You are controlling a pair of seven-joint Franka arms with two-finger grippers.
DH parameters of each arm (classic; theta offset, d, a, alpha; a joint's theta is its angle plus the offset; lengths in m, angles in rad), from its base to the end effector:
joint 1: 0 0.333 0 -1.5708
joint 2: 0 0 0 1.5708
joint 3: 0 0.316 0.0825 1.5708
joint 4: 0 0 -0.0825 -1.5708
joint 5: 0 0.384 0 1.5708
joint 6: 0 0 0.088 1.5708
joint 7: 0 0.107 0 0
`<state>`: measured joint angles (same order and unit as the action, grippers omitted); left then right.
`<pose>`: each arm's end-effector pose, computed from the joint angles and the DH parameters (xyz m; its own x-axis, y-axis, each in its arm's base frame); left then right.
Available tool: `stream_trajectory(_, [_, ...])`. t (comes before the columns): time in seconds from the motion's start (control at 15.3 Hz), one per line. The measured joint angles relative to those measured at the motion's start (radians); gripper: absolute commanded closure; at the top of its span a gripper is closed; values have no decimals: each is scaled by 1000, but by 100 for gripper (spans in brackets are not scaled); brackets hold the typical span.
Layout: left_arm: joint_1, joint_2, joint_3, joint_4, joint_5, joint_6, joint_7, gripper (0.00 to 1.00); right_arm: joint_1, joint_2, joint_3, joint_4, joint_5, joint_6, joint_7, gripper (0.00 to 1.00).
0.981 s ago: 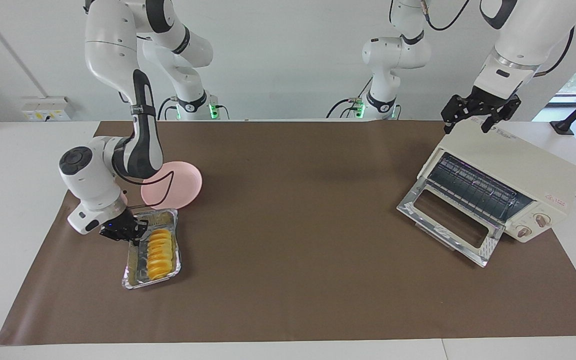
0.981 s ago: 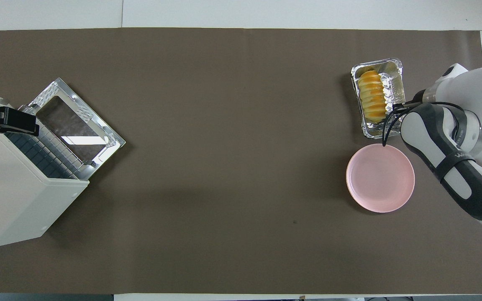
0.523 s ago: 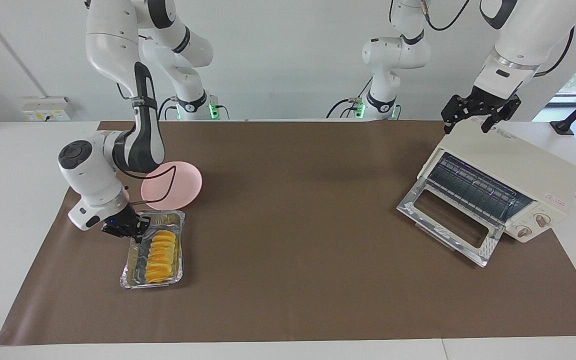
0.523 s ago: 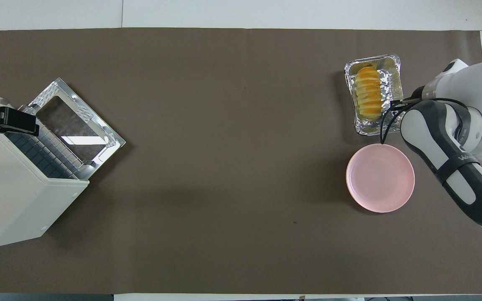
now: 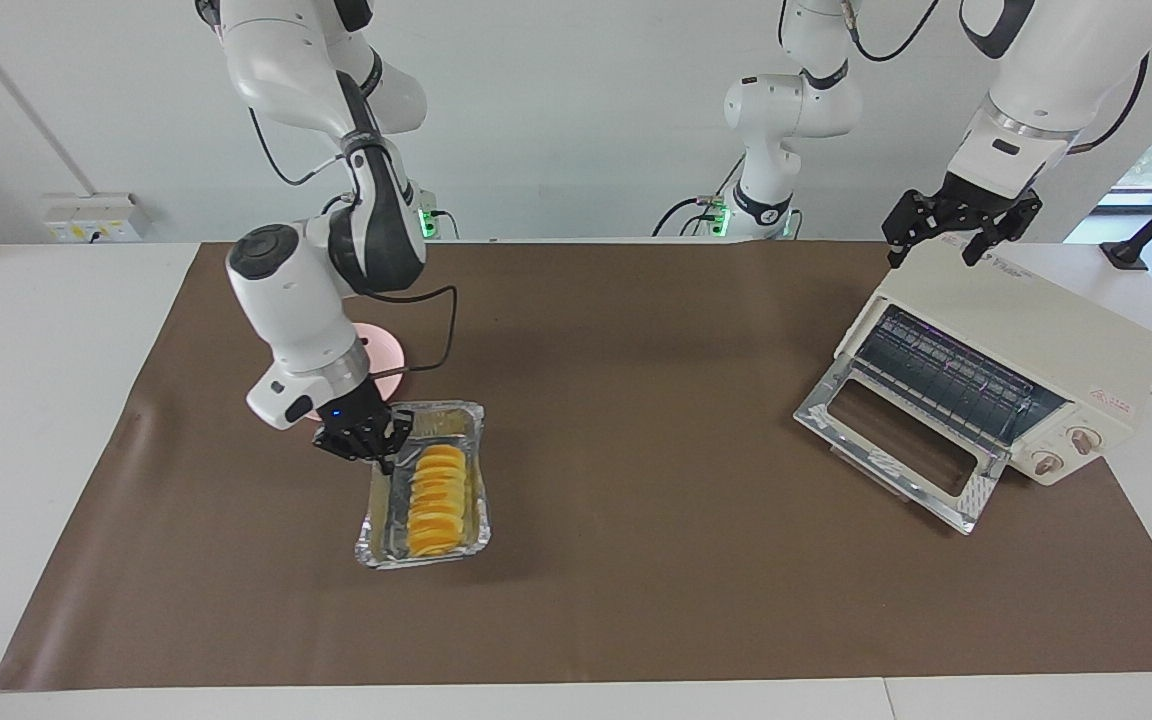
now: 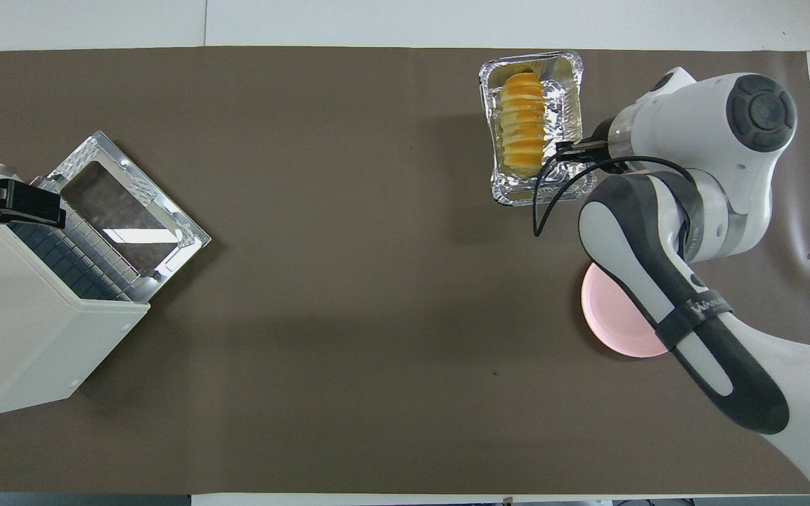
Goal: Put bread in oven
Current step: 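Slide the foil tray with the right gripper toward the table center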
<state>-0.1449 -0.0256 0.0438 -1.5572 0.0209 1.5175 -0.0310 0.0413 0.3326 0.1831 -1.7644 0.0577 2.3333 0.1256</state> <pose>0.5389 -0.0520 0.6403 0.9975 -0.0690 -0.0135 -0.0692 -0.9974 -0.0202 0.6503 0.1384 0.4032 0.9751 0.0304 0.2198 0.0619 -0.9885 -0.1379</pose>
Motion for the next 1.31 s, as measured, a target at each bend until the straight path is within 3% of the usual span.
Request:
stream_trajectory(0.26, [0, 0, 0, 0, 0, 0, 0, 0, 127, 74, -1, 108, -37, -42, 182, 100])
stream_trajectory(0.65, [0, 0, 0, 0, 0, 0, 0, 0, 239, 256, -3, 270, -52, -42, 293, 100])
stream_trajectory(1.11, [0, 0, 0, 0, 0, 0, 0, 0, 312, 300, -5, 291, -52, -44, 366, 100])
stream_trajectory(1.18, [0, 0, 0, 0, 0, 0, 0, 0, 312, 301, -5, 290, -53, -45, 367, 81])
stream_trajectory(1.24, [0, 0, 0, 0, 0, 0, 0, 0, 313, 303, -5, 289, -56, -47, 367, 51])
stream_trajectory(1.31, [0, 0, 0, 0, 0, 0, 0, 0, 313, 305, -5, 288, -64, -47, 368, 13])
